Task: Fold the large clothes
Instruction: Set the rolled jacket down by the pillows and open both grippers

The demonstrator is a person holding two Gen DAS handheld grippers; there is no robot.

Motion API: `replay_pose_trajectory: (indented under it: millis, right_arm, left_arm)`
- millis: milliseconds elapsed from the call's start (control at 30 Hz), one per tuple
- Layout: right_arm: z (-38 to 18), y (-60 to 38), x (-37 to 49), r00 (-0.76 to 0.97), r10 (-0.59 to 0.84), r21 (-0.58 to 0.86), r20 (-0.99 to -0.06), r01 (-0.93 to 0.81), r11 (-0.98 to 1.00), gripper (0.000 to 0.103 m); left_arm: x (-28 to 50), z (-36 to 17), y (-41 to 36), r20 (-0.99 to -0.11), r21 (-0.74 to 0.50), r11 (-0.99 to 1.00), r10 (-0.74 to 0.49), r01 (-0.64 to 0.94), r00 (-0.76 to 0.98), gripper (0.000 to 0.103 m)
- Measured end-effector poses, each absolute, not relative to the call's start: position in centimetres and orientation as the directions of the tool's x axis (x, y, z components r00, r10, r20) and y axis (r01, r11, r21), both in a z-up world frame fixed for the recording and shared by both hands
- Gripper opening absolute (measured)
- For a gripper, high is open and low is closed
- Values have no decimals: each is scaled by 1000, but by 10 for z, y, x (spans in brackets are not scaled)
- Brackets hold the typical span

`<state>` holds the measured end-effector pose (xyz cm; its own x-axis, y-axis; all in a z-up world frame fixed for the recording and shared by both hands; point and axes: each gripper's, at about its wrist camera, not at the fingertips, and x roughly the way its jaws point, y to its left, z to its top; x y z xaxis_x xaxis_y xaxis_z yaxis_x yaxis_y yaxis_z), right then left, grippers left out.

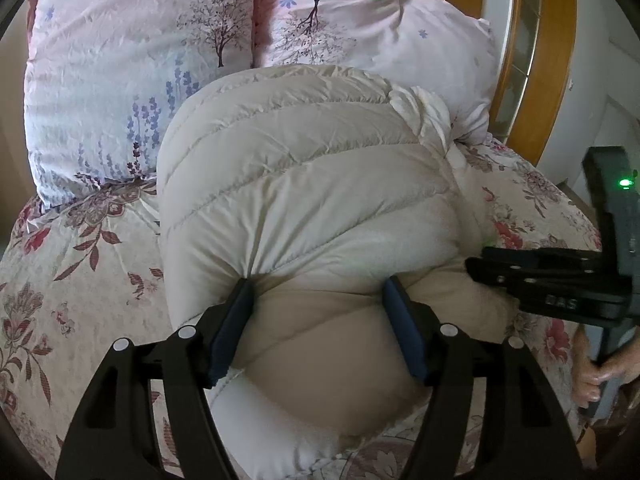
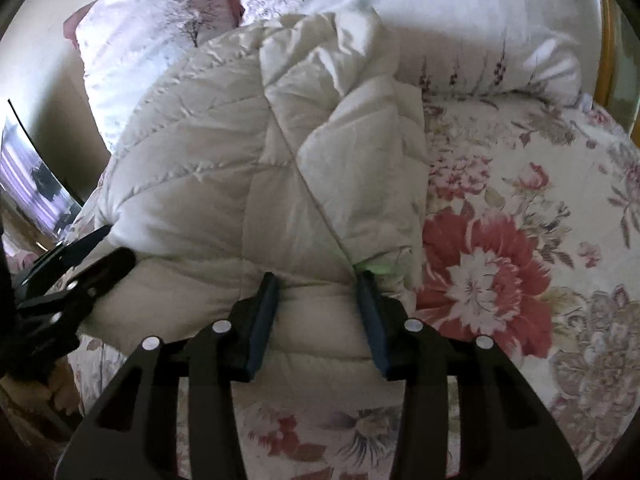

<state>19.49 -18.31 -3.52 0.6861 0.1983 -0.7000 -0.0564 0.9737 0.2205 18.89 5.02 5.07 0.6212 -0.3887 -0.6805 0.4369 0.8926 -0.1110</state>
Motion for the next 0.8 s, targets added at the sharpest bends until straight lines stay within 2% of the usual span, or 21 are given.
replay_pose_trajectory:
  millis: [67,133,167,200,233,300,433,600,800]
  right_arm:
    - [-36,-185,197,681,209,234,-701,-58,971,42]
    - [-31,-187,192,688,211,238,-694,-57,970,46]
    - [-29,-188,188,696,207,235,-688,-56,970,50]
    - [-25,-187,183,707,202,232,-678,-55,971,64]
    - [-20,-187,175,725,188,223,-662,-48,974,80]
    - [-11,-185,161,755,146,190,-639,-29,981,91]
    - [3,-184,138,792,109,162,-600,-13,987,101]
    - [5,-180,117,797,71,134,-599,12,991,101]
    - [-11,-170,103,764,63,112,-642,12,994,101]
  left_arm:
    - [185,53,53,-672,-127,893,-398,431,625,73]
    - [177,60,62,-651,-171,891,-423,421,631,80]
    - [172,63,67,-636,-191,890,-434,415,638,88]
    - [168,66,70,-626,-199,891,-437,409,646,99]
    - [161,70,77,-609,-198,902,-419,383,673,102]
    - [149,75,87,-586,-185,922,-382,341,715,102]
    - [132,77,104,-581,-197,938,-346,285,737,102]
    - [118,63,117,-627,-212,954,-298,211,719,102]
    - [106,47,118,-688,-172,970,-244,173,683,102]
